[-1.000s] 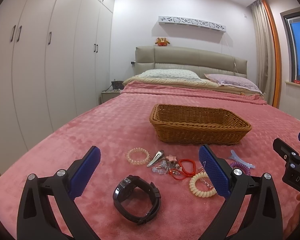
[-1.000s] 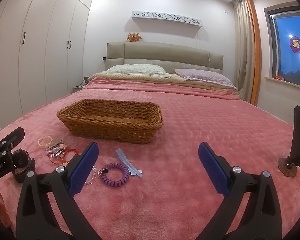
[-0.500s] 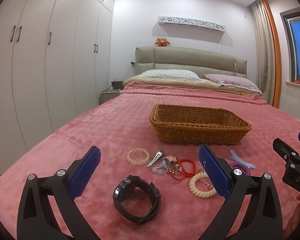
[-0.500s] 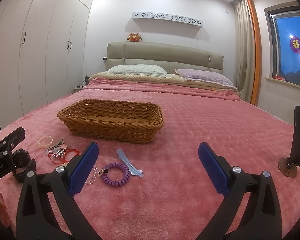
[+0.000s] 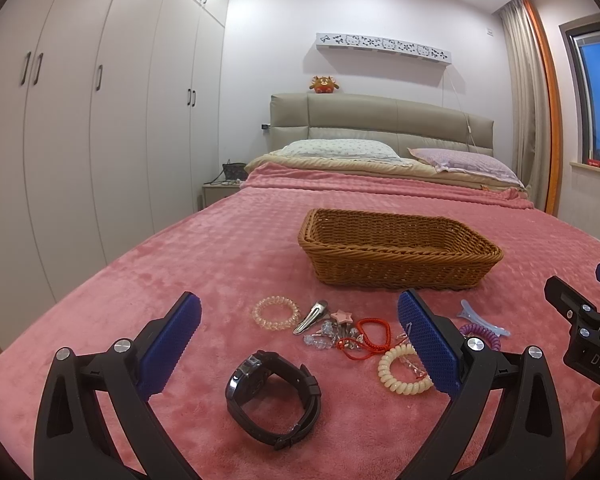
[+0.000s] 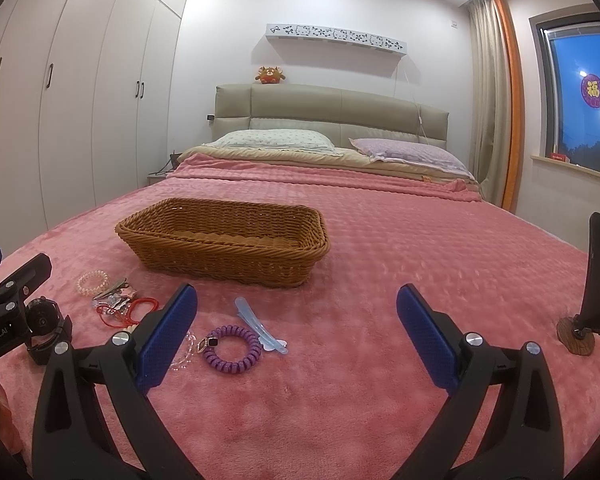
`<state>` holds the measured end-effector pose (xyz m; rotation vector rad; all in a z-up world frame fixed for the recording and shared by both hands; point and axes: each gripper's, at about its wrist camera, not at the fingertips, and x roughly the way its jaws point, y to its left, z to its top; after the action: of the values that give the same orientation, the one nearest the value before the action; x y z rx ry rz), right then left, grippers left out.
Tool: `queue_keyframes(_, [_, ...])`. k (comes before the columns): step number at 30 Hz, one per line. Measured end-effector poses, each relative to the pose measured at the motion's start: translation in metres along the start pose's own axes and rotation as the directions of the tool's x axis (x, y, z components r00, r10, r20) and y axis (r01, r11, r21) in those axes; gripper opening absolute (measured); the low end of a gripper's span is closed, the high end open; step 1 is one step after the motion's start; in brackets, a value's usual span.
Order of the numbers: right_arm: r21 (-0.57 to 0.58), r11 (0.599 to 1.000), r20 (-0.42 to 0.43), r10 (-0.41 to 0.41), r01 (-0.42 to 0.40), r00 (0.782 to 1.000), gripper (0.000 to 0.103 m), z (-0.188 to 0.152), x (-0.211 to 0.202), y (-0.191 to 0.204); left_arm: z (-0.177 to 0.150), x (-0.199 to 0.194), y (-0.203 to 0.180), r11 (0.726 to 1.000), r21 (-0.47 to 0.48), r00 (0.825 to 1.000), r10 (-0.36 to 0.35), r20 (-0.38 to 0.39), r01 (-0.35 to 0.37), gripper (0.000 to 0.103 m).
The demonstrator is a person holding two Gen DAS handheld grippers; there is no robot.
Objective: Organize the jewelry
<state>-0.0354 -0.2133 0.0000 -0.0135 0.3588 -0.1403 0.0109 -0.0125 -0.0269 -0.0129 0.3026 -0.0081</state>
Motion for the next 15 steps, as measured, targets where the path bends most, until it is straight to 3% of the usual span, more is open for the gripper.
queue_keyframes(15, [0.000, 1.000, -0.001, 0.000, 0.000, 1.000, 0.095, -0.0004, 0.0002, 0.0002, 0.0017, -0.0019, 0.0011, 1.000, -0.004, 1.000, -0.005, -0.003, 0.005, 0.096])
